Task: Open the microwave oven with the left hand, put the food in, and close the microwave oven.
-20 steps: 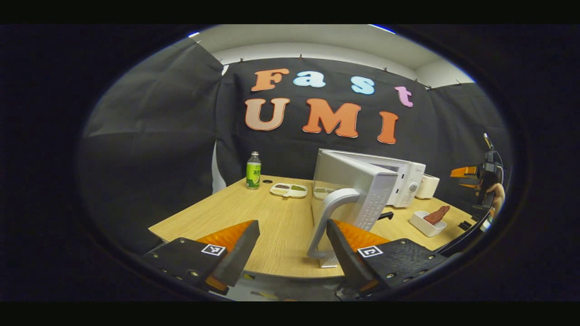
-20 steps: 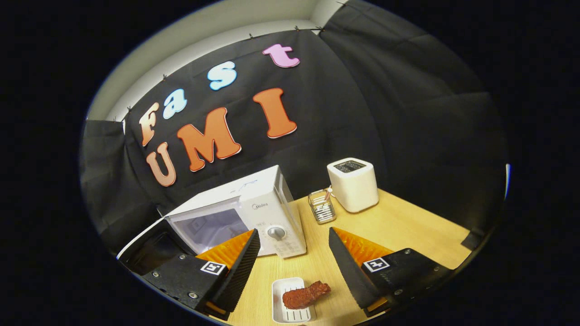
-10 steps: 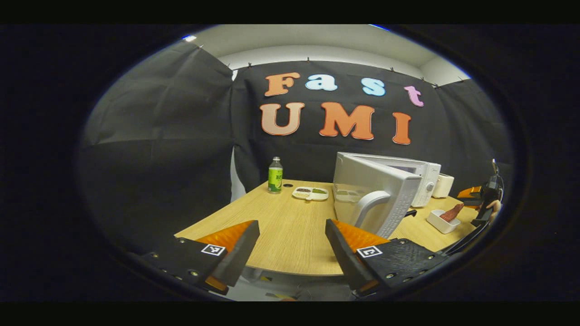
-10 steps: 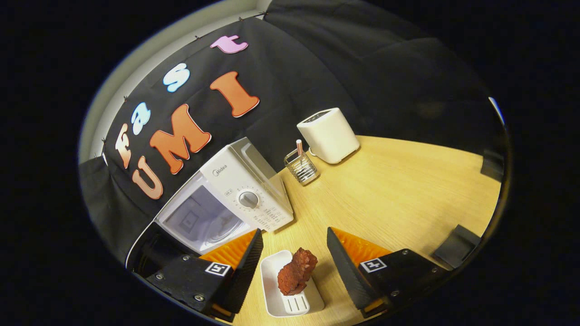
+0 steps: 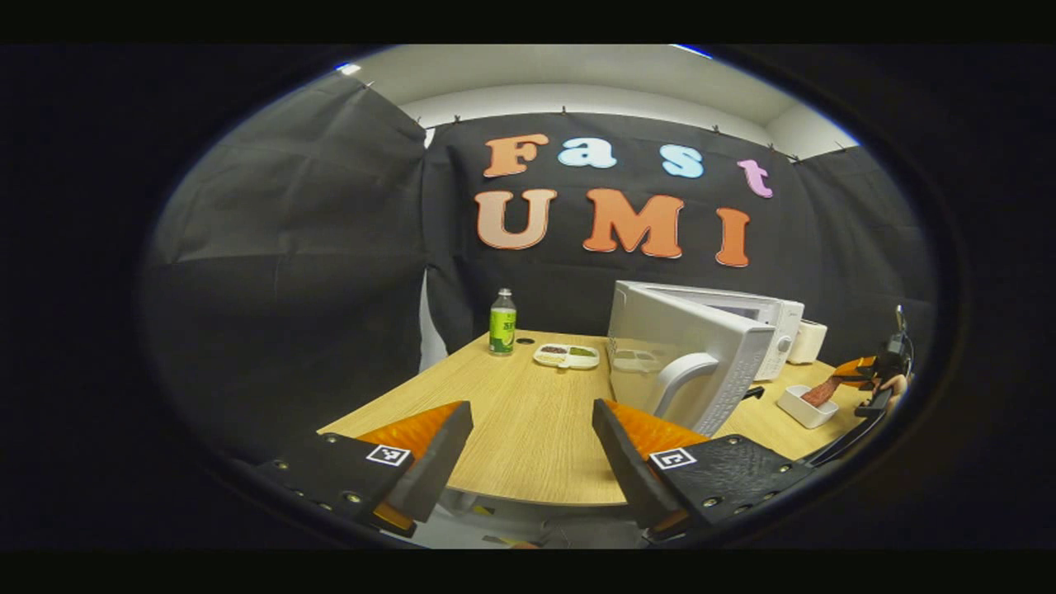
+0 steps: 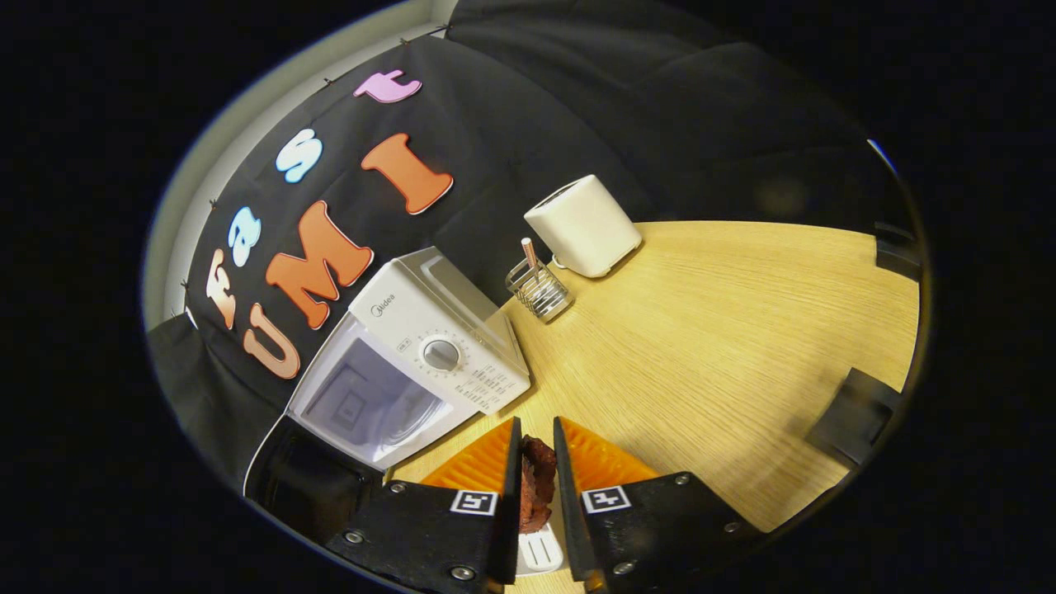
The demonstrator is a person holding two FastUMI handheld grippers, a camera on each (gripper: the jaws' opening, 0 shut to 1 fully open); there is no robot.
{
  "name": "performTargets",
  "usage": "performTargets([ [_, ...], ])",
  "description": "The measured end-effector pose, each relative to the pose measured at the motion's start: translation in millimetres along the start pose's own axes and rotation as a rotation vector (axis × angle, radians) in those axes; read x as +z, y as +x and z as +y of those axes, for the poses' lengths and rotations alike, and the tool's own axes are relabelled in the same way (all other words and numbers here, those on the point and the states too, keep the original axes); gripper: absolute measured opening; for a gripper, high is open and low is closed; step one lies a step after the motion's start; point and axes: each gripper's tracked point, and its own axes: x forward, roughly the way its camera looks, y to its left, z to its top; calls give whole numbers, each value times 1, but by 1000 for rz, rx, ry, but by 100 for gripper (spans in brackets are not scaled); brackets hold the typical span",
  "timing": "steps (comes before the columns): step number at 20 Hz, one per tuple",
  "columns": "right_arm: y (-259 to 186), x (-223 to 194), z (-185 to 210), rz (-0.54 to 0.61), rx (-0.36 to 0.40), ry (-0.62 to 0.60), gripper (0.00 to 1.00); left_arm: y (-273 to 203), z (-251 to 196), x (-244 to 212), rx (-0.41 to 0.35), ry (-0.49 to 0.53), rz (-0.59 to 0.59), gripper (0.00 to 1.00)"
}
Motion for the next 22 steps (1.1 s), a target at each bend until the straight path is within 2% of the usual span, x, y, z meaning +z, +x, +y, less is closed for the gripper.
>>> performTargets([
  [6, -7, 5, 19, 4, 39, 7, 8, 2, 3, -1, 2, -7, 2, 89],
  [11, -22, 33, 50, -68, 68, -28, 7, 6, 7, 3, 7, -6, -5, 90],
  [15, -31, 53, 91, -116, 131, -36, 7, 8, 7, 9, 4, -4, -13, 89],
  [22, -15, 53, 175, -143, 245, -16, 7, 16, 9, 12, -5, -7, -13, 90],
])
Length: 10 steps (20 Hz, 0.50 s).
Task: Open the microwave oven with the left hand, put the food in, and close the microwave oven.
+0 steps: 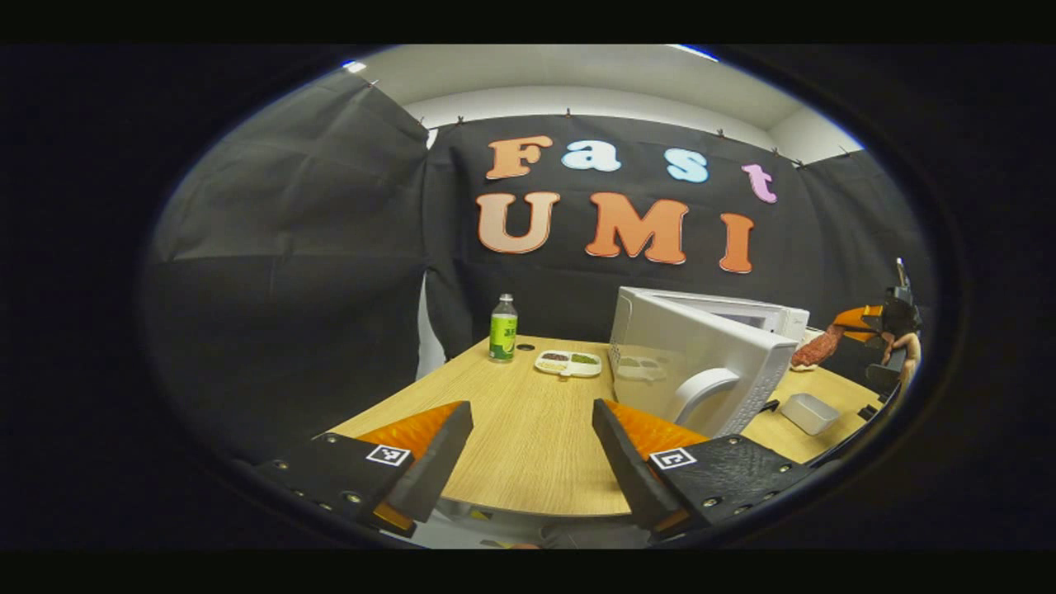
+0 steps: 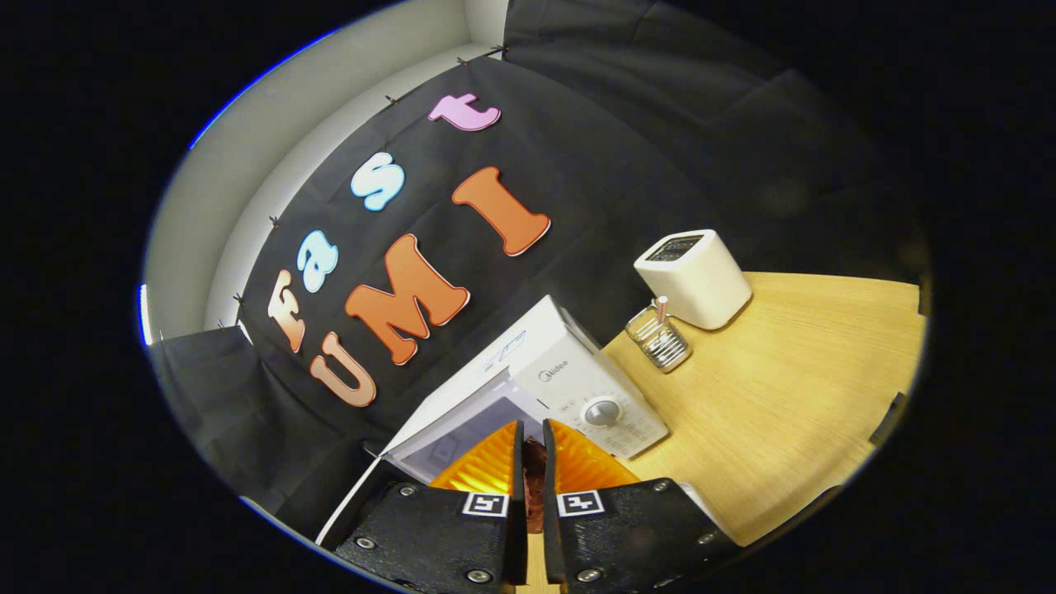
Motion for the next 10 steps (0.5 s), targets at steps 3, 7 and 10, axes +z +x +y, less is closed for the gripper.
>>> performTargets([
  [3, 24, -16, 30, 3, 37, 42, 7, 3, 2, 0, 0, 5, 2, 90],
  [7, 59, -41, 55, -4, 46, 97, 7, 9, 4, 5, 0, 7, -4, 90],
  [10, 87, -65, 67, -10, 34, 126, 7, 13, 7, 6, -2, 0, -8, 90],
])
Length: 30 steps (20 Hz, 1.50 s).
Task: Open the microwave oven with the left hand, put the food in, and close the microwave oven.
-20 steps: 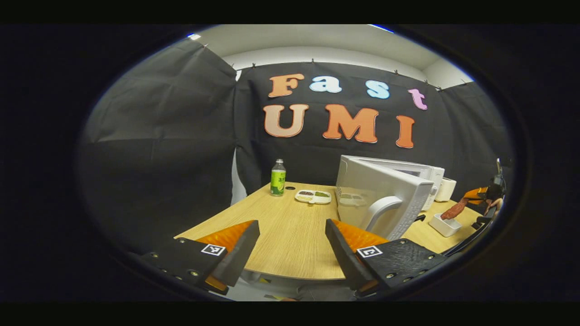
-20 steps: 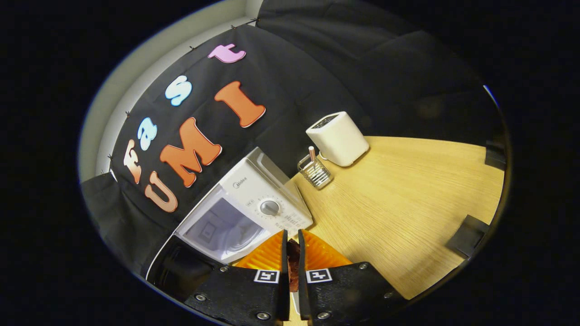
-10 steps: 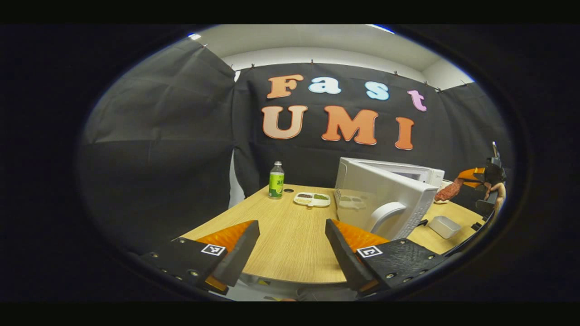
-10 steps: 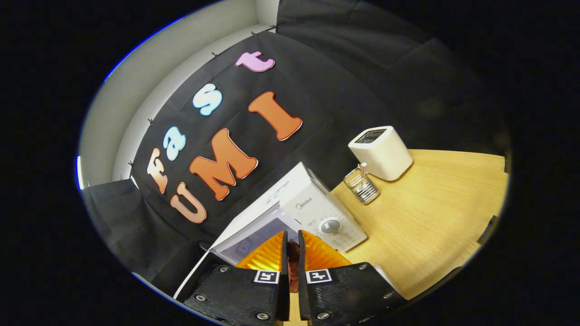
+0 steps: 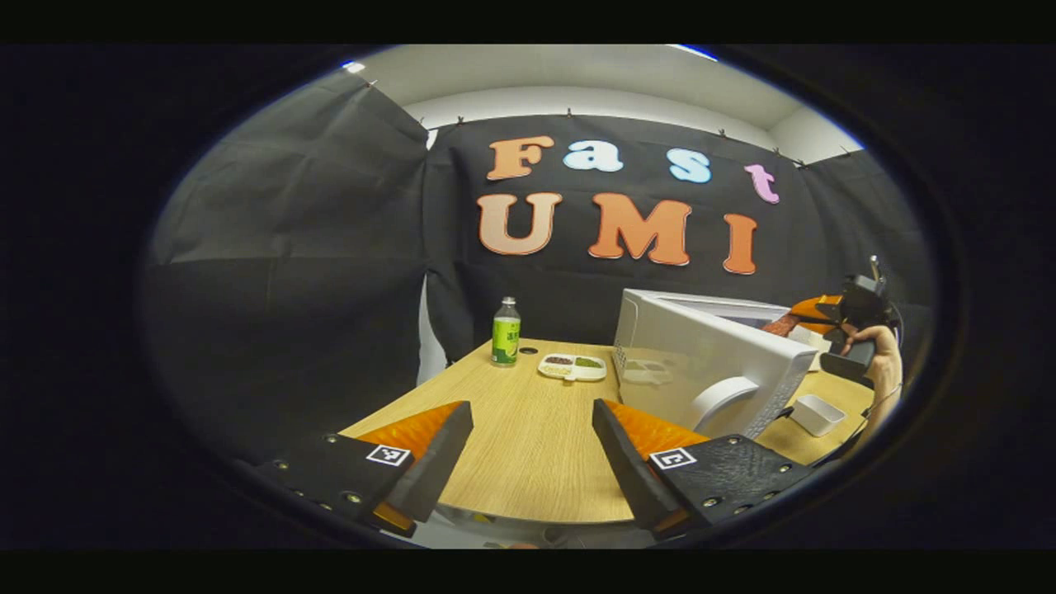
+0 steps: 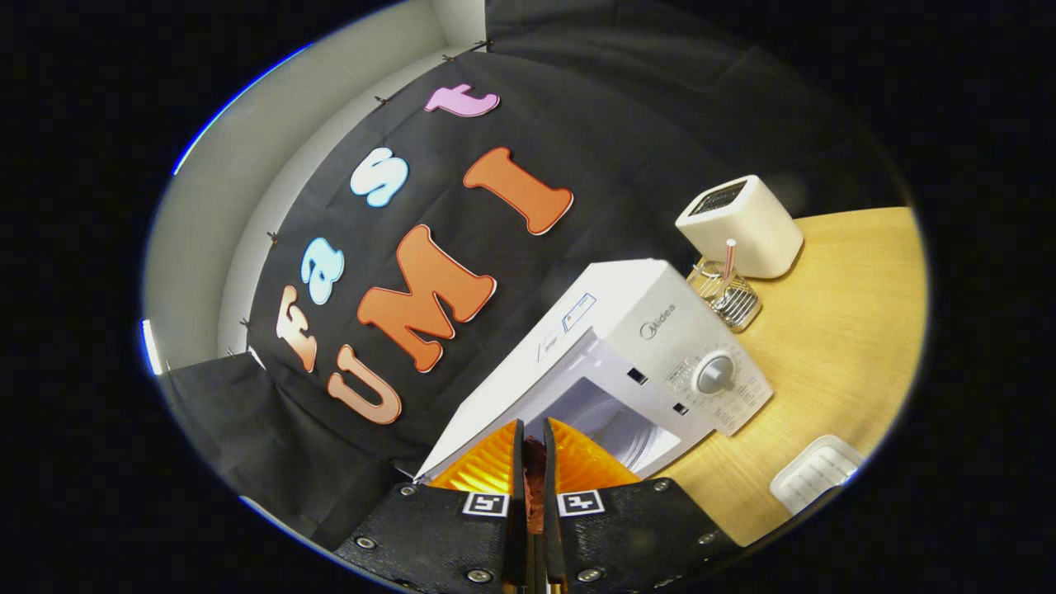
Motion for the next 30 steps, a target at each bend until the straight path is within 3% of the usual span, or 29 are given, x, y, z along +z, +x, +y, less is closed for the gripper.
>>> performTargets([
  [10, 105, -86, -7, -34, -88, 28, 7, 14, 25, -1, 32, 5, 2, 89],
  [16, 150, -102, -40, -66, -200, 40, 8, 28, 35, -8, 37, -3, 17, 89],
  [21, 156, -103, -52, -41, -254, -68, 19, 33, 36, -13, 34, -22, 28, 89],
  [24, 149, -91, -47, -50, -255, -168, 45, 30, 36, -13, 40, -25, 29, 89],
  [26, 141, -84, -44, -44, -244, -216, 80, 30, 34, -13, 44, -27, 27, 90],
  [28, 130, -74, -41, -32, -233, -263, 93, 30, 32, -13, 41, -24, 25, 90],
  [30, 115, -64, -35, -17, -216, -326, 94, 31, 29, -11, 41, -18, 15, 89],
])
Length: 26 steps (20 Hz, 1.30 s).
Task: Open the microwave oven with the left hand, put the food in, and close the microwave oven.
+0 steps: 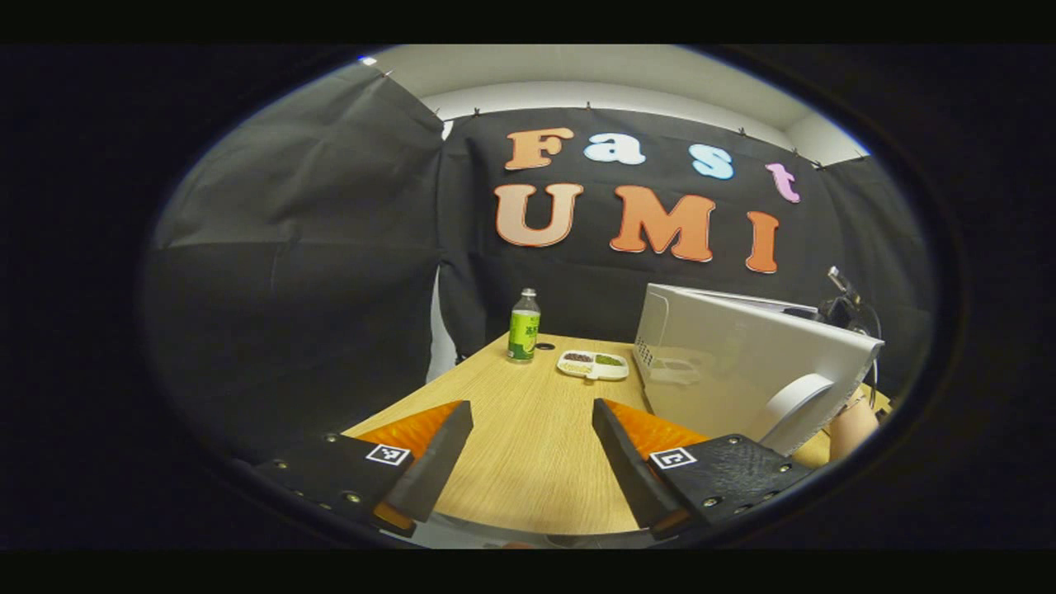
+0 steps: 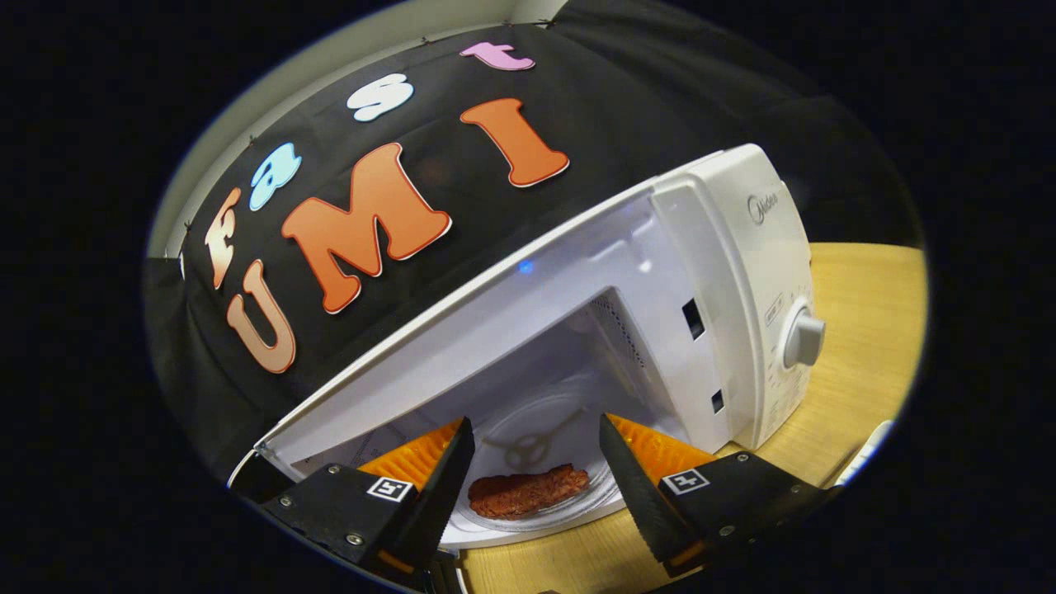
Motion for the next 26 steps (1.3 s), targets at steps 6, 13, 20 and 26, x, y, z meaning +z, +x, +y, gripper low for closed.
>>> performTargets([
  [6, -53, 57, -9, -16, 80, -184, 94, 1, -6, -2, 8, 19, -14, 89],
  [13, -113, 163, -41, -137, 92, -351, 94, 7, -36, 1, -66, 37, -44, 89],
  [20, -154, 212, -57, -155, 124, -391, 94, 25, -64, -15, -108, 71, -36, 0],
  [26, -174, 238, -71, -169, 136, -394, 94, 12, -125, -16, -223, 72, -29, 3],
])
